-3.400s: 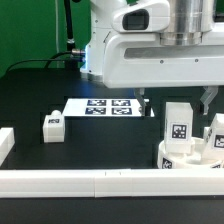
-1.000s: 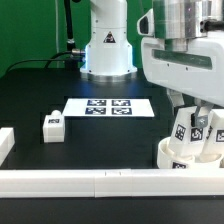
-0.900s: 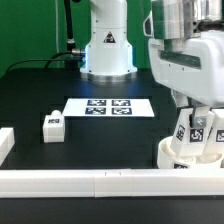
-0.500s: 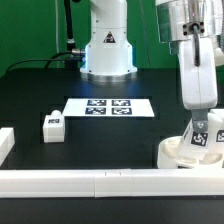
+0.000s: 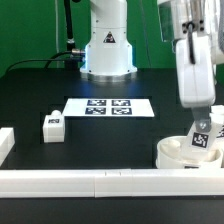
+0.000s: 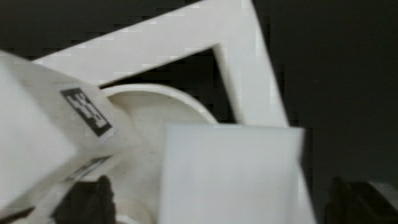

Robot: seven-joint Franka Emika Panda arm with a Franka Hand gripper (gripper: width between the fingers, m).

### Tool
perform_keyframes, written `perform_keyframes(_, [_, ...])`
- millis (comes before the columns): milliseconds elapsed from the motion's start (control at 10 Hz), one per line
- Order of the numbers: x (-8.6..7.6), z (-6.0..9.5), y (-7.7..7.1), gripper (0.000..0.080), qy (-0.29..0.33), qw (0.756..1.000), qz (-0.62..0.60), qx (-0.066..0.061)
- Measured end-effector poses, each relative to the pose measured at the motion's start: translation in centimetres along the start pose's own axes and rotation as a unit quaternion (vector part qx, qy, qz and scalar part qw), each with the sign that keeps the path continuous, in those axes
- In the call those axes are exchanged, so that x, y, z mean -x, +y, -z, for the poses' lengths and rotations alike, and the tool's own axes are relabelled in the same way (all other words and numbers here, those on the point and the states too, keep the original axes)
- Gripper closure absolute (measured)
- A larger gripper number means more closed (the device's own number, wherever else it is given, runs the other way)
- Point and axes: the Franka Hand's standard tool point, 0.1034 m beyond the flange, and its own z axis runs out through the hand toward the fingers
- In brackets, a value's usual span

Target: Assemble stool

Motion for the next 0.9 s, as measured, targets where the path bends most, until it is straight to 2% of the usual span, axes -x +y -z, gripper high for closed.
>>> perform_keyframes(100, [0.4,1.2,-0.4,0.0188,-0.006,1.000,0.010,-0.007])
perform_keyframes(200, [0.8,2.2,-0.8,0.0155,-0.010,0.999,0.027,-0.014])
perform_keyframes(400, [0.8,2.0,-0.7,0.0151,-0.009,0.999,0.047,-0.013])
perform_keyframes(600, [0.5,1.9,-0.7,0.0151,-0.007,0.986,0.165,-0.011])
perform_keyframes(700, [-0.1,2.0,-0.8,0.0151,-0.006,0.966,0.257,-0.006])
perform_keyframes(800, [-0.2,2.1,-0.8,0.0151,-0.009,0.941,0.339,0.007])
perform_keyframes(900, [-0.1,2.2,-0.9,0.0151,-0.010,0.905,0.425,0.015])
